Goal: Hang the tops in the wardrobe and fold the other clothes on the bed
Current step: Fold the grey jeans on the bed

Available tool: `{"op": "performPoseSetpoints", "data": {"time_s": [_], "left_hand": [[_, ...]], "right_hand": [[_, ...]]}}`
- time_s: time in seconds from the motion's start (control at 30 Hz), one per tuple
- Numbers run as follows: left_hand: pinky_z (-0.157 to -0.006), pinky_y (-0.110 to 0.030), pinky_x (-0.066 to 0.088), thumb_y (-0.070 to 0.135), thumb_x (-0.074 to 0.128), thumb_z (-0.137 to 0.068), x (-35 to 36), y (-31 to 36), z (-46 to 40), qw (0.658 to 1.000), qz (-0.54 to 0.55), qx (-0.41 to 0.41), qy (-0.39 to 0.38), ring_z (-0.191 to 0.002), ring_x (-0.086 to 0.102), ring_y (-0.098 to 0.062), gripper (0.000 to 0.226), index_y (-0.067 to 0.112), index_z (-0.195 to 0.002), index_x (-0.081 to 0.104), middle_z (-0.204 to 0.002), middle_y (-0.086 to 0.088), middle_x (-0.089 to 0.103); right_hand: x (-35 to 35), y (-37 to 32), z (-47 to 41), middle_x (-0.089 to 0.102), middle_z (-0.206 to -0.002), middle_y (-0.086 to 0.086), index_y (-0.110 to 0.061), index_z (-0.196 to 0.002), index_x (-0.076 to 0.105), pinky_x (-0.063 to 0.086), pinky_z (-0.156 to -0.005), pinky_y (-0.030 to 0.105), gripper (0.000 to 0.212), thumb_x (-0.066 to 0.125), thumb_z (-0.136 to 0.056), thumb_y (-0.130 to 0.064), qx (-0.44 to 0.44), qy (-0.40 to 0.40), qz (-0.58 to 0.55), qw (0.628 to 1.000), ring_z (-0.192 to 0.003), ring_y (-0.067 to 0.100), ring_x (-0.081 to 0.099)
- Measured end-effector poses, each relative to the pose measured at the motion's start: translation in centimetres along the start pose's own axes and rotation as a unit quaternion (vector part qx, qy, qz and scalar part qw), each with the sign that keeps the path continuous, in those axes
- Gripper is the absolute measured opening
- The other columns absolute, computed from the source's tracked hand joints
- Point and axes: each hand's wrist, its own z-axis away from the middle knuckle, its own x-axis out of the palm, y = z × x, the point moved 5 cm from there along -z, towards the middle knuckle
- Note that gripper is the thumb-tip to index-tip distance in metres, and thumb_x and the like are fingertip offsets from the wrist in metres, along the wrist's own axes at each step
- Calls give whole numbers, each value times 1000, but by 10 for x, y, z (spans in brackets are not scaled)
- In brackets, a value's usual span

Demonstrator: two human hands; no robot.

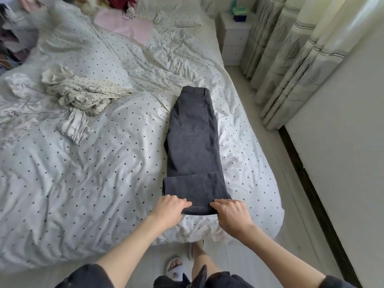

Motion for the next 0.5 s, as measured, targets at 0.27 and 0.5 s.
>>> {"op": "performPoseSetpoints", "data": {"time_s": [0.27,0.5], "left_hand": [[-85,-33,44,22,51,-92,-60,-20,-39,999,20,-14,32,-110,57,-26,31,35,-120,56,-119,1,64],[-98,-38,39,3,61,-82,-101,-52,-104,970,29,-54,235,-118,50,-27,55,15,-134,49,-127,-8,53]], "right_hand": [[-28,33,-43,66,-100,7,-15,-109,52,33,-61,33,21,39,-94,-21,40,26,-43,998,-87,34,60],[-46,88,-138,64,-106,14,-11,-109,54,42,-75,36,22,49,-94,-27,105,-14,-137,985,-99,33,58]]}}
